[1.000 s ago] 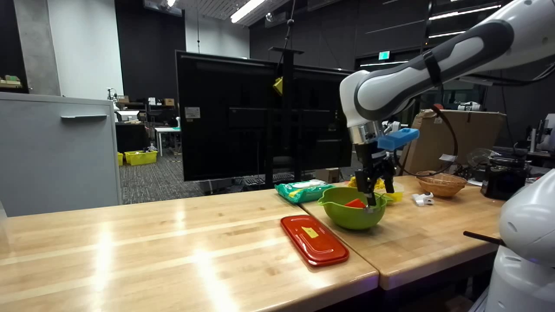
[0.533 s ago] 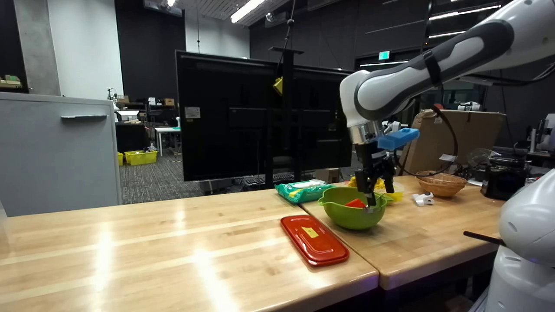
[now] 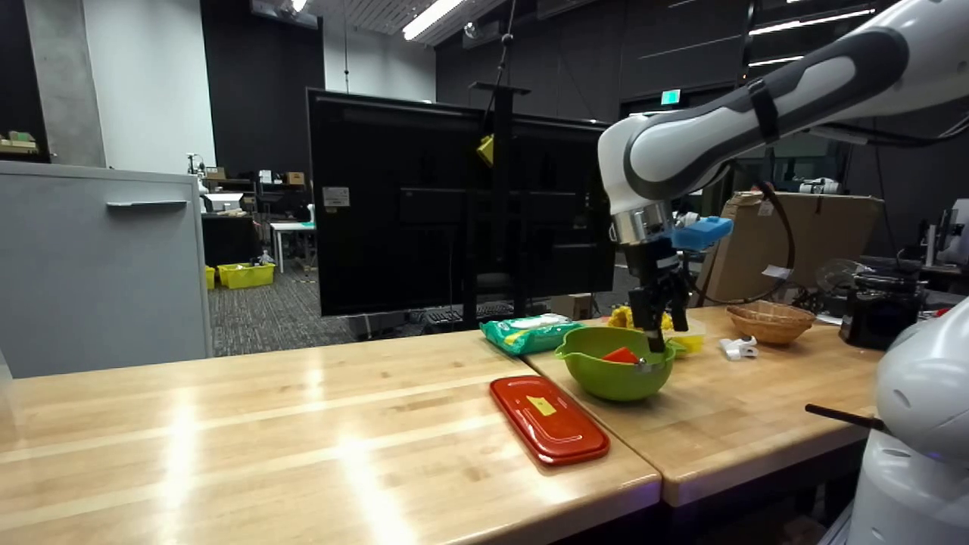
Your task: Pick the yellow cloth and wipe the table
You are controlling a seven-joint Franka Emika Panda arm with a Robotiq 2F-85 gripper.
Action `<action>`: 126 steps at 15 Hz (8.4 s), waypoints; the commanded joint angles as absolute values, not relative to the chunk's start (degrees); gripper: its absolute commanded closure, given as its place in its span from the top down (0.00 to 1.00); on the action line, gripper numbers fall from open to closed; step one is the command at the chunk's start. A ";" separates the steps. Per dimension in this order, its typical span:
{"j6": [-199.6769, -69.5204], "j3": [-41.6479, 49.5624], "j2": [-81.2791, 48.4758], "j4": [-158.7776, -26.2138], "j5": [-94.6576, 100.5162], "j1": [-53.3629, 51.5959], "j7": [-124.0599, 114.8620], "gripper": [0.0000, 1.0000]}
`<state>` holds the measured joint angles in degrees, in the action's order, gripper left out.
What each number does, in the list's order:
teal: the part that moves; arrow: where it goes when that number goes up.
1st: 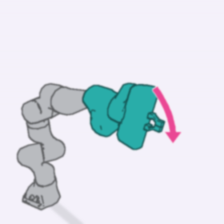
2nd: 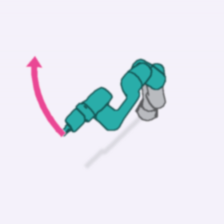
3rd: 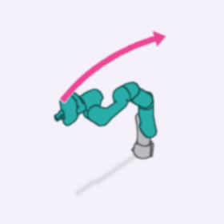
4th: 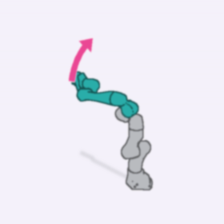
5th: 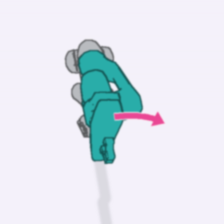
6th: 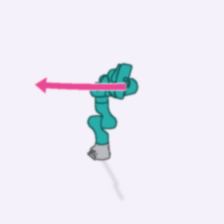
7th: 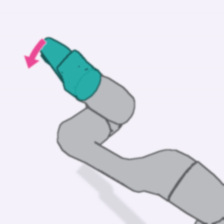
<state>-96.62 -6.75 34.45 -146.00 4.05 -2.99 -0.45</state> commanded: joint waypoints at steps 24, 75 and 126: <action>-102.44 9.21 40.53 -141.81 16.60 -8.06 46.38 1.00; -114.88 13.40 8.10 -129.23 0.99 5.17 82.50 0.01; -114.40 10.84 9.12 -129.52 1.58 4.88 81.55 0.06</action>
<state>-114.49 11.16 9.02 -129.93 2.07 4.35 80.47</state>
